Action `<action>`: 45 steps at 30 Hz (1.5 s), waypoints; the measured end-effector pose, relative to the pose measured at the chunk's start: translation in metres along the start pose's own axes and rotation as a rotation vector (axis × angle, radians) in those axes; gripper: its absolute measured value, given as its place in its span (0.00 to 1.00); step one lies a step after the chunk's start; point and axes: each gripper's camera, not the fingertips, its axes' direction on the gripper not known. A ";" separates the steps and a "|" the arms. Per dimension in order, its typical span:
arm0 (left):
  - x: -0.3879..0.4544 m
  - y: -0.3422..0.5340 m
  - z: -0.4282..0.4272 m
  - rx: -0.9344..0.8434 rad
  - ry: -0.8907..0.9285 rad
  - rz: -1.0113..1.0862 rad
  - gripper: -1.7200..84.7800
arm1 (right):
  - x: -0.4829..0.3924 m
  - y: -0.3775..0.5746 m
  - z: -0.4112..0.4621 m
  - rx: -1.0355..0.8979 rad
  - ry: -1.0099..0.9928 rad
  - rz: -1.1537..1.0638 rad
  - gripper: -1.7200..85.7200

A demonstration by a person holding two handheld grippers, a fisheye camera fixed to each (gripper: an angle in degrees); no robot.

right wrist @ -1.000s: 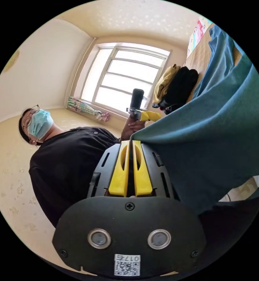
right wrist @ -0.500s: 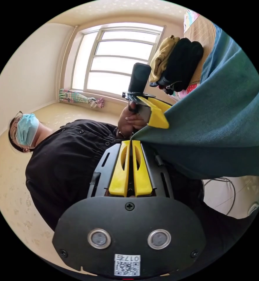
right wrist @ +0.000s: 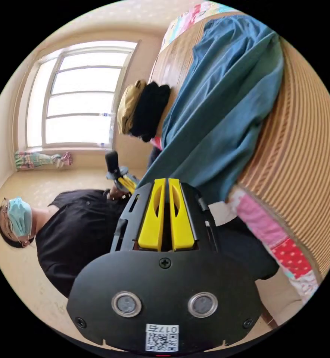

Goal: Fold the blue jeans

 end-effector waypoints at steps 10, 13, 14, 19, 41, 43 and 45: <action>-0.024 -0.008 -0.022 -0.024 0.051 -0.011 0.01 | 0.186 -0.134 -0.118 0.816 -0.128 0.263 0.12; -0.032 -0.012 -0.026 -0.055 0.114 -0.067 0.01 | 0.206 -0.186 -0.109 0.761 0.006 0.337 0.14; -0.034 -0.012 -0.028 -0.054 0.128 -0.075 0.01 | 0.211 -0.202 -0.106 0.760 0.053 0.367 0.13; -0.050 -0.010 -0.046 -0.054 0.148 -0.117 0.01 | 0.231 -0.247 -0.097 0.786 0.070 0.372 0.10; -0.102 0.076 -0.129 0.267 0.181 -0.369 0.01 | -0.025 -0.498 0.119 0.607 0.806 -0.102 0.04; -0.115 0.102 -0.144 0.313 0.043 -0.537 0.01 | -0.002 -0.509 0.131 0.550 0.692 -0.035 0.04; -0.118 0.120 -0.154 0.358 -0.043 -0.601 0.01 | 0.007 -0.496 0.135 0.570 0.544 -0.080 0.04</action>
